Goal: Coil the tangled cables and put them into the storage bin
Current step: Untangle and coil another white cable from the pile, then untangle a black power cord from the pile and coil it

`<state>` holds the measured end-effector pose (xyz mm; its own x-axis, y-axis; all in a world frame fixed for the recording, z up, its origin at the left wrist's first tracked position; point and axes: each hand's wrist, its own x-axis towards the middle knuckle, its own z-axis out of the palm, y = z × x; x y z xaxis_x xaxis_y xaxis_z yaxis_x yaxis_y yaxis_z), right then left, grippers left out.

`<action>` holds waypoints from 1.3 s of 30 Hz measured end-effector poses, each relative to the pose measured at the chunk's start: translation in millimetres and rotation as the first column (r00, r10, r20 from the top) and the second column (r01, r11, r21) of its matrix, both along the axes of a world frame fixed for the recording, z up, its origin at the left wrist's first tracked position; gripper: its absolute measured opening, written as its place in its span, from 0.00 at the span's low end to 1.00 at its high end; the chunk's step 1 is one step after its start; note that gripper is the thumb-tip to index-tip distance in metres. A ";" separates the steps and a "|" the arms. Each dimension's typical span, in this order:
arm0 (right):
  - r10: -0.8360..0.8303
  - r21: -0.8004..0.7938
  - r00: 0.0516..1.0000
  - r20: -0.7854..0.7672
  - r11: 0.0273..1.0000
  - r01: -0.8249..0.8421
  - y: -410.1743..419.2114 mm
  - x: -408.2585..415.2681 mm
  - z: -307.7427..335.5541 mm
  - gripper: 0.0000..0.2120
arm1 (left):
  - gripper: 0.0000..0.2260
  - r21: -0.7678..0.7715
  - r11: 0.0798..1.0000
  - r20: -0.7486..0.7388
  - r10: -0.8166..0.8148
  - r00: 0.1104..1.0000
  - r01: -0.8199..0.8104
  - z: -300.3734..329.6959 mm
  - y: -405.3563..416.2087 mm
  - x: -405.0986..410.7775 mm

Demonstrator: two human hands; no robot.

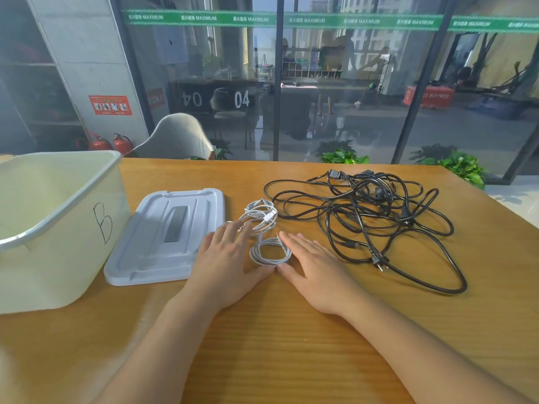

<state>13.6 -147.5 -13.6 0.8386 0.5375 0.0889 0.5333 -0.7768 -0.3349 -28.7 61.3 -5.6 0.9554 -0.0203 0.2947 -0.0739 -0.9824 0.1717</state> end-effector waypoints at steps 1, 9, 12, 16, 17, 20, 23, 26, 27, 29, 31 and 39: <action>-0.001 -0.003 1.000 0.001 1.000 0.001 3.1 3.4 -1.4 0.30 | 0.42 0.022 1.000 -0.001 0.018 1.000 -0.018 -2.3 -0.4 1.0; 0.011 -0.082 1.000 0.018 0.997 -0.010 34.9 28.3 -5.6 0.29 | 0.35 0.022 0.988 -0.045 0.157 0.987 -0.156 -15.4 2.0 8.6; 0.013 -0.116 1.000 0.017 0.993 -0.011 38.9 33.2 -8.0 0.29 | 0.35 0.029 0.986 -0.074 0.168 0.983 -0.166 -18.2 3.1 11.6; 0.016 -0.105 1.000 0.024 0.994 -0.013 36.8 32.9 -9.4 0.30 | 0.35 0.027 0.986 -0.075 0.168 0.983 -0.166 -18.6 3.7 12.5; 0.015 -0.087 0.999 0.030 0.996 -0.013 36.2 31.6 -8.7 0.30 | 0.35 0.023 0.986 -0.070 0.167 0.983 -0.166 -18.2 3.9 12.5; 0.021 -0.033 0.998 0.055 0.999 -0.019 32.1 24.6 -6.7 0.31 | 0.36 0.004 0.990 -0.047 0.139 0.989 -0.139 -17.7 2.8 11.1; 0.028 -0.012 0.995 0.095 1.000 -0.027 21.0 15.8 -5.9 0.31 | 0.35 0.020 0.999 0.005 0.039 0.999 -0.040 -17.7 -6.2 8.6; 0.044 0.026 0.980 0.194 0.998 -0.049 4.4 5.7 -4.5 0.30 | 0.35 0.049 0.996 0.065 -0.074 0.995 0.071 -18.0 -19.9 6.3; 0.050 0.029 0.969 0.243 0.998 -0.058 -2.5 2.7 -3.9 0.30 | 0.35 0.046 0.994 0.077 -0.106 0.991 0.103 -18.1 -24.6 5.5; 0.048 0.012 0.940 0.338 0.998 -0.055 -19.0 -1.1 -2.9 0.30 | 0.35 0.026 0.986 0.100 -0.168 0.981 0.166 -18.0 -33.8 4.8; 0.019 0.002 0.915 0.404 1.000 -0.022 -37.9 -1.6 -1.3 0.29 | 0.34 0.021 0.976 0.116 -0.217 0.969 0.216 -17.7 -41.9 5.2; -0.218 0.125 0.937 0.274 0.974 0.190 -107.0 5.5 7.1 0.29 | 0.34 -0.011 0.960 0.108 -0.275 0.955 0.278 -14.4 -80.5 12.4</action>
